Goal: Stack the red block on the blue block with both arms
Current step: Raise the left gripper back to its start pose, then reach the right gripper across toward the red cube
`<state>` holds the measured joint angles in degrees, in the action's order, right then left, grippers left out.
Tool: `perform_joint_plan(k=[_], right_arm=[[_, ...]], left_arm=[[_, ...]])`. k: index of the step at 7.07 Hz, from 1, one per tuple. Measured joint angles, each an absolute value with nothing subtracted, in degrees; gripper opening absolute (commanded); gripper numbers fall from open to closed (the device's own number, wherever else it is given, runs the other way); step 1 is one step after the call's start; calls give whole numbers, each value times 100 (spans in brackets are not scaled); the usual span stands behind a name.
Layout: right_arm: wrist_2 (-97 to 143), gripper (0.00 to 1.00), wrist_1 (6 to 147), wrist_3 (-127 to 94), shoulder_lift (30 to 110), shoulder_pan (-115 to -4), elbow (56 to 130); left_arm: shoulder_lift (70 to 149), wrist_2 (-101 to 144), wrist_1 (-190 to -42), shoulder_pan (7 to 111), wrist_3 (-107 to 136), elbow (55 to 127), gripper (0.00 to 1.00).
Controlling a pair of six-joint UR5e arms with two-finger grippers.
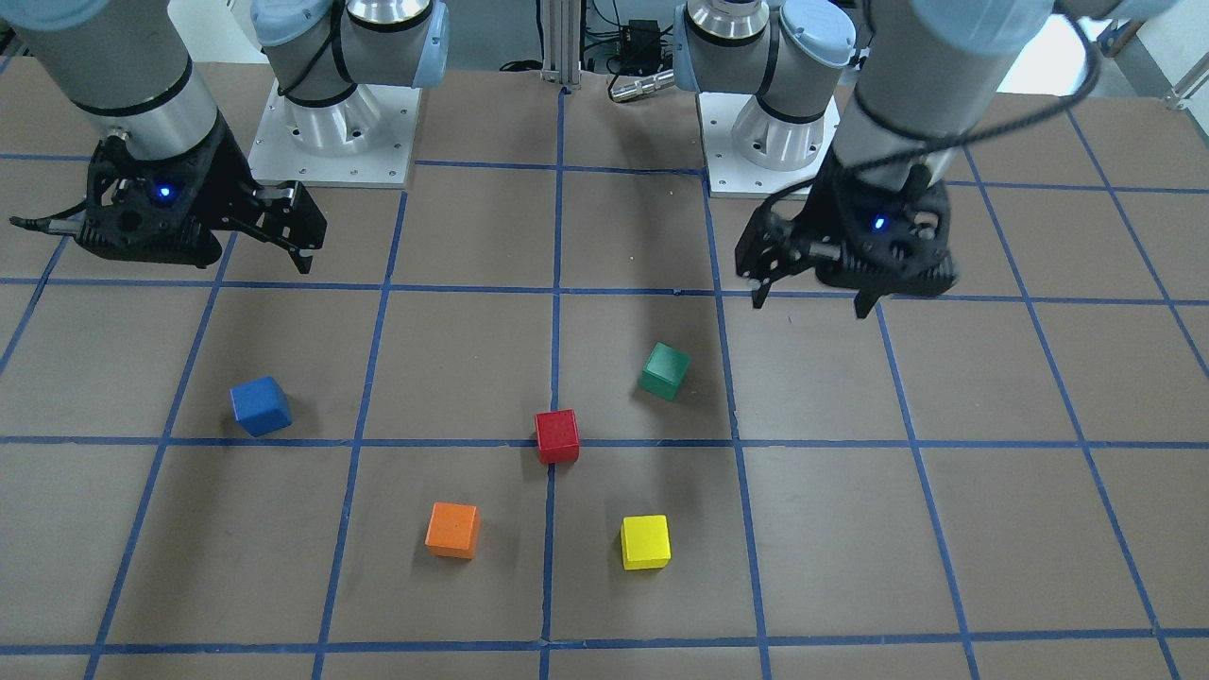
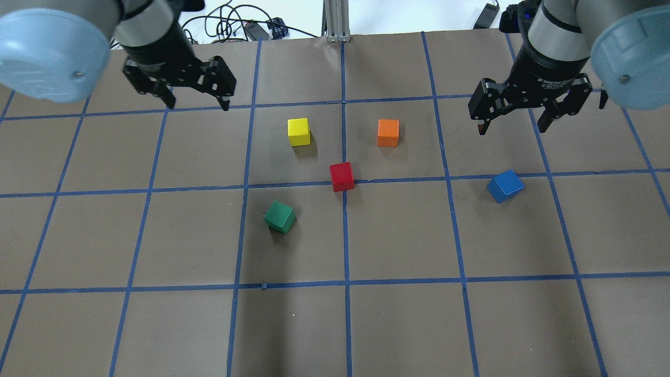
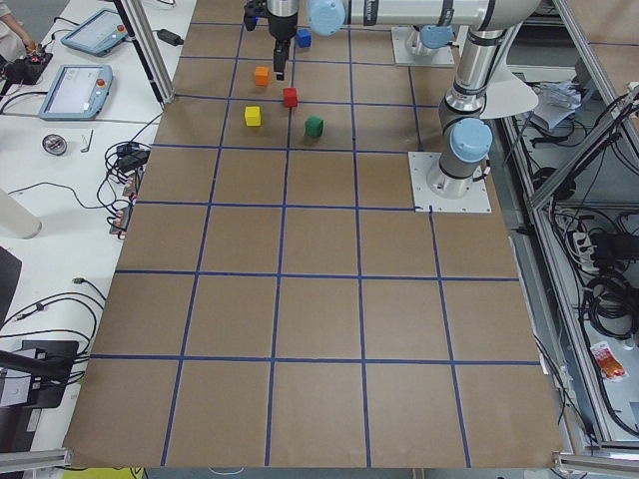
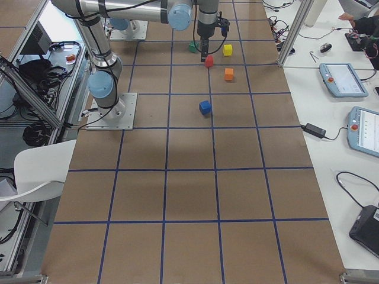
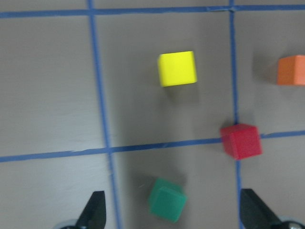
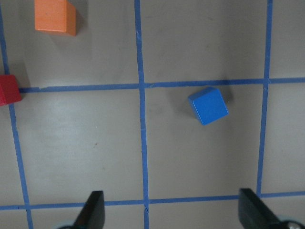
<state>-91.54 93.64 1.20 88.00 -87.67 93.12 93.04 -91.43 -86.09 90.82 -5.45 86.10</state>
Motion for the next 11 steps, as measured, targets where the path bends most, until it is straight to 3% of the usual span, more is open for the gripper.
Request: perform_joint_plan(k=[3,11], right_arm=[[-9133,100,10280,-302,8178,-9406,9287],[-9105,100,12086,-1888,6842,-10670,9281]], left_arm=[[8831,-8930,-8841,8978,-374,8748,100],[9241,-8942,-9044,8911,-50,8378,100]])
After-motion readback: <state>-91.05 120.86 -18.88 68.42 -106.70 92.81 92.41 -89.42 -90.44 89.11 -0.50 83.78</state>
